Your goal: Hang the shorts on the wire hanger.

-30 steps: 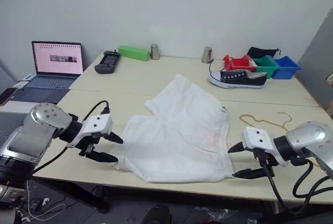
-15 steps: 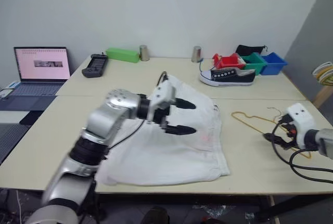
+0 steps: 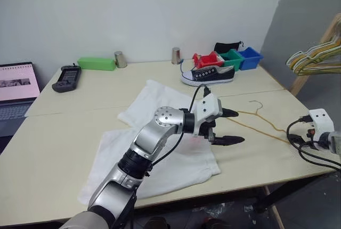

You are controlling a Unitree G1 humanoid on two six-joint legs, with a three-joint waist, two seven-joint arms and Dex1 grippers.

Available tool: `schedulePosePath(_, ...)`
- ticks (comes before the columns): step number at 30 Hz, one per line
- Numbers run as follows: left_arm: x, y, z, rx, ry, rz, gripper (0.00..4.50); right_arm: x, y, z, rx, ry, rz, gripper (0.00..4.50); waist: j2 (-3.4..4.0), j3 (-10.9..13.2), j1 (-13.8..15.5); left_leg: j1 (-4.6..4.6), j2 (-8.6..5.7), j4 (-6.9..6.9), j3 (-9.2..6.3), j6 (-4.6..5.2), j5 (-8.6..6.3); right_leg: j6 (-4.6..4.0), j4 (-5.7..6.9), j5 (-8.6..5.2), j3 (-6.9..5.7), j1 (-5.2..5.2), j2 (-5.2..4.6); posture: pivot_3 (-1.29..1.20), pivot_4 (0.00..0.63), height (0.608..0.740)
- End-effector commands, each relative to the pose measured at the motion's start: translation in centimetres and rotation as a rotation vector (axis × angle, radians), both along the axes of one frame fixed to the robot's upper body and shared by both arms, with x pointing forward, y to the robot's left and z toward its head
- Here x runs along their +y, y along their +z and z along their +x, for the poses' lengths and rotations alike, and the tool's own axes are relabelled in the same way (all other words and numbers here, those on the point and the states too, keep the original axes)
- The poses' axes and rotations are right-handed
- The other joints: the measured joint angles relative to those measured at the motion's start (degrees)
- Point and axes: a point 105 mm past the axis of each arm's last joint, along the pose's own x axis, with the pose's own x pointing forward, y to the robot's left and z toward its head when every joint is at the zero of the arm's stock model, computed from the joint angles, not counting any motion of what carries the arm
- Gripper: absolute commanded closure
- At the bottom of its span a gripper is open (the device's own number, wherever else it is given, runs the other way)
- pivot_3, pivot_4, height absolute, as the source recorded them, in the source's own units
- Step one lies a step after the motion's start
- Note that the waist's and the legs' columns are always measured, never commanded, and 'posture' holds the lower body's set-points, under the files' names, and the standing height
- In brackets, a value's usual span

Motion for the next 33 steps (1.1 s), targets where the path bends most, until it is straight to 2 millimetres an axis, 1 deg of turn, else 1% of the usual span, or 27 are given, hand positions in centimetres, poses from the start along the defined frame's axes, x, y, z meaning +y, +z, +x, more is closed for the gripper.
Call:
schedulePosePath(1, 1.2, 0.8, 0.5, -0.035, 0.052, -0.01, 0.43, 0.7, 0.0, 0.9, -0.01, -0.004, 0.05, 0.01, 0.0, 0.0, 0.18, 0.0, 0.01, -0.02, -0.02, 0.0, 0.0, 0.0, 0.0, 0.0, -0.02, -0.03, 0.0, 0.23, 0.0, 0.74)
schedulePosePath(3, 1.5, 0.9, 0.6, -0.036, 0.06, -0.009, 0.43, 1.2, -0.5, 1.0, 0.007, -0.008, 0.083, 0.01, 0.0, 0.0, 0.45, -0.03, -0.01, -0.02, -0.02, 0.01, -0.01, 0.01, 0.01, 0.01, -0.04, -0.06, -0.01, 0.23, 0.0, 0.74)
schedulePosePath(6, 1.9, 1.0, 0.8, -0.05, 0.072, 0.003, 0.43, 1.3, -1.1, 0.8, 0.045, -0.004, 0.06, 0.01, -0.02, 0.01, 1.2, -0.02, -0.04, -0.01, 0.01, 0.02, -0.02, 0.09, 0.01, 0.05, 0.0, -0.06, -0.03, 0.24, 0.0, 0.74)
schedulePosePath(7, 2.1, 1.1, 0.9, -0.051, 0.075, 0.003, 0.41, 1.3, -1.3, 0.8, 0.054, 0.003, 0.052, 0.18, -0.02, 0.01, 1.35, -0.01, -0.07, 0.0, 0.02, 0.02, -0.02, 0.1, 0.01, 0.06, 0.01, -0.05, -0.03, 0.25, 0.0, 0.74)
schedulePosePath(10, 2.4, 1.2, 1.0, -0.055, 0.083, 0.006, 0.4, 1.4, -1.8, 0.2, 0.092, 0.012, 0.065, 0.82, -0.07, -0.02, 1.69, -0.01, -0.08, 0.01, 0.02, 0.03, -0.02, 0.14, 0.0, 0.08, 0.01, -0.05, -0.04, 0.25, 0.0, 0.74)
schedulePosePath(11, 2.5, 1.2, 1.1, -0.057, 0.085, 0.008, 0.4, 1.5, -2.0, 0.1, 0.103, 0.021, 0.067, 1.15, -0.08, -0.02, 1.73, -0.01, -0.08, 0.02, 0.02, 0.03, -0.03, 0.14, 0.0, 0.09, 0.02, -0.05, -0.04, 0.25, 0.0, 0.74)
schedulePosePath(13, 2.9, 1.2, 1.2, -0.06, 0.095, 0.016, 0.4, 1.7, -2.2, -0.3, 0.122, 0.031, 0.088, 1.56, -0.08, -0.03, 1.82, -0.01, -0.08, 0.01, 0.01, 0.03, -0.03, 0.14, 0.0, 0.09, 0.01, -0.05, -0.05, 0.26, 0.0, 0.74)
schedulePosePath(14, 3.2, 1.1, 1.3, -0.062, 0.102, 0.024, 0.4, 1.7, -2.3, -0.5, 0.129, 0.038, 0.088, 1.82, -0.08, -0.03, 1.9, -0.01, -0.08, 0.01, 0.01, 0.03, -0.03, 0.14, 0.01, 0.09, 0.01, -0.05, -0.05, 0.26, 0.0, 0.74)
schedulePosePath(15, 3.5, 1.0, 1.4, -0.064, 0.108, 0.032, 0.4, 1.7, -2.3, -0.7, 0.133, 0.041, 0.091, 2.18, -0.1, -0.04, 2.03, -0.01, -0.08, 0.01, 0.01, 0.03, -0.03, 0.14, 0.0, 0.09, 0.01, -0.05, -0.05, 0.26, 0.0, 0.74)
schedulePosePath(17, 4.0, 0.9, 1.7, -0.069, 0.118, 0.043, 0.4, 1.8, -2.3, -1.0, 0.136, 0.055, 0.09, 2.65, -0.11, -0.05, 2.45, -0.01, -0.08, 0.01, 0.01, 0.04, -0.03, 0.14, 0.0, 0.09, 0.01, -0.05, -0.05, 0.26, 0.0, 0.74)
schedulePosePath(19, 4.4, 1.0, 2.0, -0.075, 0.129, 0.05, 0.4, 2.0, -2.2, -1.1, 0.137, 0.071, 0.095, 3.26, -0.14, -0.07, 2.82, -0.01, -0.08, 0.02, 0.0, 0.04, -0.03, 0.15, 0.0, 0.09, 0.0, -0.05, -0.05, 0.26, 0.0, 0.74)
schedulePosePath(20, 4.5, 1.0, 2.2, -0.076, 0.134, 0.051, 0.4, 2.2, -2.2, -1.1, 0.137, 0.076, 0.102, 3.4, -0.16, -0.08, 2.9, -0.01, -0.08, 0.04, 0.0, 0.05, -0.04, 0.16, 0.0, 0.1, 0.0, -0.04, -0.05, 0.26, 0.0, 0.74)
schedulePosePath(22, 4.6, 1.2, 2.4, -0.079, 0.137, 0.051, 0.4, 2.4, -2.1, -1.1, 0.134, 0.078, 0.106, 4.04, -0.19, -0.1, 3.01, -0.01, -0.09, 0.05, 0.0, 0.05, -0.04, 0.19, -0.01, 0.11, -0.01, -0.04, -0.05, 0.26, 0.0, 0.74)
schedulePosePath(24, 4.5, 1.3, 2.4, -0.082, 0.138, 0.051, 0.4, 2.5, -2.0, -1.0, 0.133, 0.077, 0.105, 4.38, -0.2, -0.09, 3.1, 0.02, -0.11, 0.13, -0.02, 0.06, -0.04, 0.23, -0.02, 0.14, -0.03, -0.04, -0.05, 0.26, 0.0, 0.74)
schedulePosePath(30, 4.6, 1.3, 2.7, -0.093, 0.146, 0.055, 0.4, 2.5, -1.7, -1.0, 0.115, 0.097, 0.088, 4.38, -0.2, -0.09, 3.03, -0.03, -0.11, 0.12, -0.02, 0.08, -0.05, 0.24, -0.02, 0.14, -0.02, -0.04, -0.06, 0.26, 0.0, 0.74)
schedulePosePath(33, 5.2, 1.5, 3.6, -0.107, 0.188, 0.052, 0.4, 2.8, -0.1, -0.2, 0.039, 0.159, 0.015, 4.38, -0.2, -0.09, 3.08, -0.03, -0.1, 0.13, -0.03, 0.08, -0.06, 0.24, -0.02, 0.14, -0.03, -0.04, -0.06, 0.26, 0.0, 0.74)
